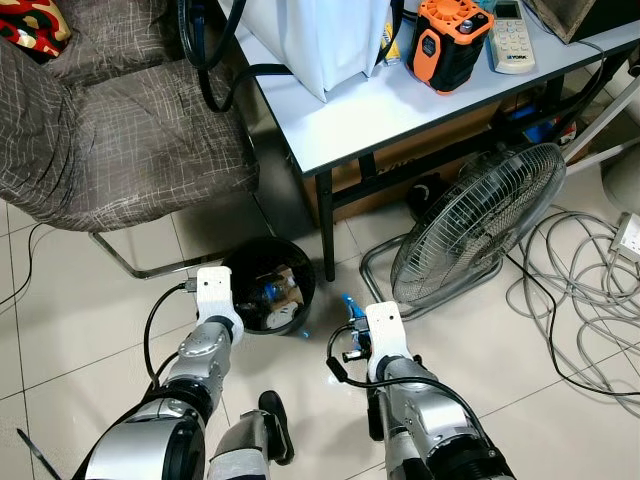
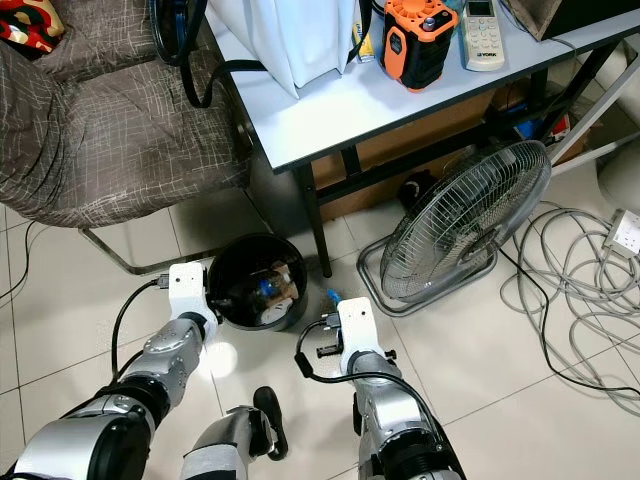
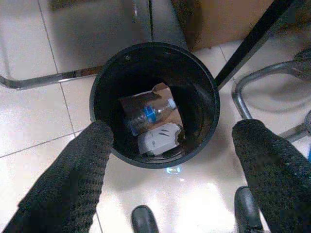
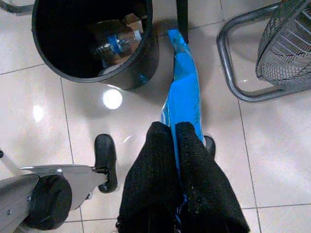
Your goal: Picking trash to rubbish bin
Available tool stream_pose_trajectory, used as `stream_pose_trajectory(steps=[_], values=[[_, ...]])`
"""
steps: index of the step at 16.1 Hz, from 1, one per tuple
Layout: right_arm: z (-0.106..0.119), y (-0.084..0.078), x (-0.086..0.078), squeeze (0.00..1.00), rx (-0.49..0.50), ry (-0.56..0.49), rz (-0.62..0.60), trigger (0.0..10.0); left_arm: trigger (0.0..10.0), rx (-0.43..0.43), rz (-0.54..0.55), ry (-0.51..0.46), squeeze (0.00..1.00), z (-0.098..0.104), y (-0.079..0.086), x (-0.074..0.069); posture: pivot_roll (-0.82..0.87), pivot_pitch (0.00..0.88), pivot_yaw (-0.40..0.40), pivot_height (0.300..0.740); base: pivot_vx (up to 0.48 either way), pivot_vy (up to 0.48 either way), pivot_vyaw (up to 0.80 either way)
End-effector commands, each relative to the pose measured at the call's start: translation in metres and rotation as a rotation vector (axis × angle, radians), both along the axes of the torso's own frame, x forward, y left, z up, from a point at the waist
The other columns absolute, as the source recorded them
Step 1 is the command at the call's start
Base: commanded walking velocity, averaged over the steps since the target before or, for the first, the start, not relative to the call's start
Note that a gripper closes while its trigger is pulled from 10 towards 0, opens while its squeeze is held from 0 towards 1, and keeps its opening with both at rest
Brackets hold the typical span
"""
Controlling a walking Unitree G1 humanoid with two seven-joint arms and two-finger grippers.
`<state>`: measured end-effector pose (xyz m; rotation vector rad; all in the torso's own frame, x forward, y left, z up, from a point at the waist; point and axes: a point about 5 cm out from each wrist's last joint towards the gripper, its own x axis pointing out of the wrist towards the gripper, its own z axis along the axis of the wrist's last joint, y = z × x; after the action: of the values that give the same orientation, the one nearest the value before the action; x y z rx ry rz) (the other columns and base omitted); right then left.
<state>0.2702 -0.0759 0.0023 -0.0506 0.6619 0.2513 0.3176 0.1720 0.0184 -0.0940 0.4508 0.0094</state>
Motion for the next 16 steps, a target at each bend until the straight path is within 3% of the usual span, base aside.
stream_pose_trajectory(steps=[1, 8, 9, 12, 16], values=[[-0.009, 0.015, -0.012, 0.0, 0.028, 0.045, 0.036, 10.0, 10.0, 0.013, -0.018, 0.061, 1.0, -0.016, 0.005, -0.015, -0.25, 0.374, 0.091, 0.74, 0.0, 0.0, 0.0], [0.011, 0.004, 0.03, 0.0, 0.034, -0.078, 0.074, 10.0, 10.0, 0.028, -0.087, 0.092, 1.0, -0.044, 0.044, -0.065, -0.11, 0.363, 0.106, 0.74, 0.0, 0.0, 0.0], [0.021, 0.005, 0.041, 0.0, 0.063, -0.118, 0.091, 10.0, 10.0, 0.013, -0.099, 0.09, 1.0, -0.05, 0.05, -0.081, -0.1, 0.364, 0.108, 0.74, 0.0, 0.0, 0.0], [0.034, 0.007, 0.054, 0.0, 0.114, -0.155, 0.105, 10.0, 10.0, -0.011, -0.147, 0.054, 1.0, -0.051, 0.046, -0.103, -0.05, 0.362, 0.108, 0.74, 0.0, 0.0, 0.0], [0.044, 0.018, 0.061, 0.0, 0.16, -0.176, 0.155, 10.0, 10.0, -0.037, -0.22, 0.023, 1.0, -0.045, 0.03, -0.114, -0.01, 0.359, 0.105, 0.74, 0.0, 0.0, 0.0]])
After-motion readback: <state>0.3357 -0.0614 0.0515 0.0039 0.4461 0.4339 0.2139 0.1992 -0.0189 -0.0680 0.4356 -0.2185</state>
